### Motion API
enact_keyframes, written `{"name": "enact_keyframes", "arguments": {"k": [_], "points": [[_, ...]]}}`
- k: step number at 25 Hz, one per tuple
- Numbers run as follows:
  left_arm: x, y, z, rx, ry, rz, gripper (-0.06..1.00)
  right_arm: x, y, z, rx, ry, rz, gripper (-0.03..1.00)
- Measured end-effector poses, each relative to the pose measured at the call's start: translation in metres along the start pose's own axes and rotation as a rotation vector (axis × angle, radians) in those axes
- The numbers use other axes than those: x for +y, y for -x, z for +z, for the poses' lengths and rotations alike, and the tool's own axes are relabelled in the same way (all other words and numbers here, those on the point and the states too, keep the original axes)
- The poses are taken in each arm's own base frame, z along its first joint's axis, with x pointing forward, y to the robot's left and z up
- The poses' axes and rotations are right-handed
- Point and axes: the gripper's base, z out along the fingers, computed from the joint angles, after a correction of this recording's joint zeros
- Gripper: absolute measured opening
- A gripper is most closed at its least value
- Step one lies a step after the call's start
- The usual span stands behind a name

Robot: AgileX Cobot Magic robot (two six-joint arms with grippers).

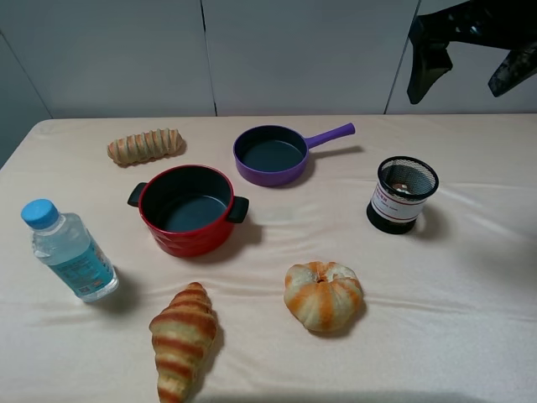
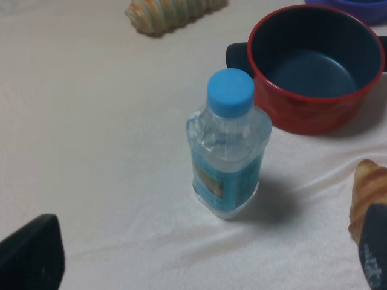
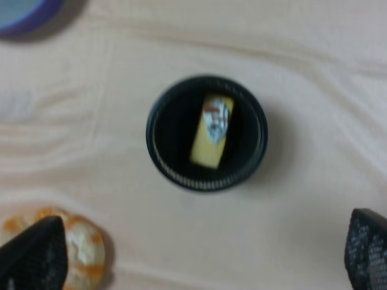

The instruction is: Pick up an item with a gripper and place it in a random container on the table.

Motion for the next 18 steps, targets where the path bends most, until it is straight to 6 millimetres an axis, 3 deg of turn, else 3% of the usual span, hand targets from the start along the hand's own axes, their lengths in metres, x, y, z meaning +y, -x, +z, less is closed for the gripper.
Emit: {"name": "enact_keyframes", "arguments": {"k": [18], "points": [[0.000, 0.000, 0.000, 0.000, 0.000, 0.000, 0.99, -0.024, -0.111, -0.061, -0.137, 0.043, 0.009, 0.69]]}}
